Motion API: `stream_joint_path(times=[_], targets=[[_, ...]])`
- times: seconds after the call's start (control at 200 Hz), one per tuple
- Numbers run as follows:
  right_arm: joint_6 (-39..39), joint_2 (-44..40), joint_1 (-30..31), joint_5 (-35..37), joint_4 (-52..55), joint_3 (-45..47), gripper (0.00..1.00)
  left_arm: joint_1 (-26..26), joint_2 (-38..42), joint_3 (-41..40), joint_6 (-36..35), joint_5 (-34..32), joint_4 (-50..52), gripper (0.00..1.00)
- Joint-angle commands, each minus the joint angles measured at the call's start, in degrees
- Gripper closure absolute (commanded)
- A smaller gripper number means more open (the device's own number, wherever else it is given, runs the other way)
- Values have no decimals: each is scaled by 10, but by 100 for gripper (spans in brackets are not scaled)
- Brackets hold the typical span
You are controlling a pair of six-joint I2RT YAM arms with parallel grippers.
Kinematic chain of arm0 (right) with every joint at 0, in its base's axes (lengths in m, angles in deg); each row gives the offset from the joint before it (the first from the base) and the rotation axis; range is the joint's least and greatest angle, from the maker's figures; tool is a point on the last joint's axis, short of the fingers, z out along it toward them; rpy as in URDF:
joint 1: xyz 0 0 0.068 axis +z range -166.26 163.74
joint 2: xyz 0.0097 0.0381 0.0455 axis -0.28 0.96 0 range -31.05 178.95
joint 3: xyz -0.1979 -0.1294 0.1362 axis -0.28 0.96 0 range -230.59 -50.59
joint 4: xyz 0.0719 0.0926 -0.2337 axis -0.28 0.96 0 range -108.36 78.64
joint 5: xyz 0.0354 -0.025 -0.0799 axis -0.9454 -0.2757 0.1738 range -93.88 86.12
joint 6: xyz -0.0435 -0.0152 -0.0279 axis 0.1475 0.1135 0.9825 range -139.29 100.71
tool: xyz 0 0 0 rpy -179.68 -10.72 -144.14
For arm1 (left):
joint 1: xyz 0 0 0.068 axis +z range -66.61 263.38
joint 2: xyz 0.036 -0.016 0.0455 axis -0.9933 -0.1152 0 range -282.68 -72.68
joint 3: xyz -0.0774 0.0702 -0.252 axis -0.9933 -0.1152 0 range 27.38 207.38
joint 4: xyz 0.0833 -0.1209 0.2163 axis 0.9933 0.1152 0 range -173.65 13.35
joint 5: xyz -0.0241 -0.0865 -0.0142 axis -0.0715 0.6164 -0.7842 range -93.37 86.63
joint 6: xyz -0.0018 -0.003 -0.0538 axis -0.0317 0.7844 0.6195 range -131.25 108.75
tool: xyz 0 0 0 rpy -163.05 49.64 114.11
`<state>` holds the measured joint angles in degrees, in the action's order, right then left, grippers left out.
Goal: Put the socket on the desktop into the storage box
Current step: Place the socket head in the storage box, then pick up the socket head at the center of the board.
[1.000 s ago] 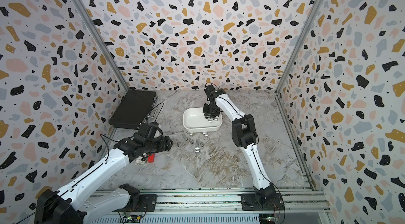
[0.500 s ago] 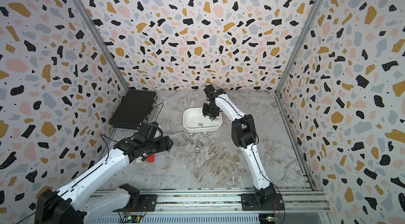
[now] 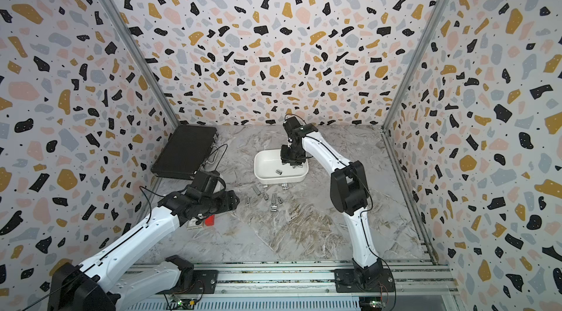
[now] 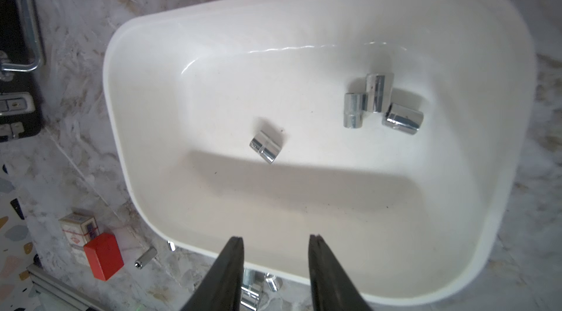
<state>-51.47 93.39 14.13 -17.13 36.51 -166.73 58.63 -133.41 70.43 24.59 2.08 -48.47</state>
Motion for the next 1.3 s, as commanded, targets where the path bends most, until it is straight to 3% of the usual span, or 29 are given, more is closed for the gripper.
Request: stream_joint_path(times=[0.0,0.851,1.296], targets=[[18,-62,2,-10,-39,52,60,4,-5,8,4,-10,16,22],[53,-381,30,-105,-261,491,61,5,-61,20,17,-44,54,27],[88,-519,73,-133,-319,634,62,5,-124,34,14,-56,40,33]])
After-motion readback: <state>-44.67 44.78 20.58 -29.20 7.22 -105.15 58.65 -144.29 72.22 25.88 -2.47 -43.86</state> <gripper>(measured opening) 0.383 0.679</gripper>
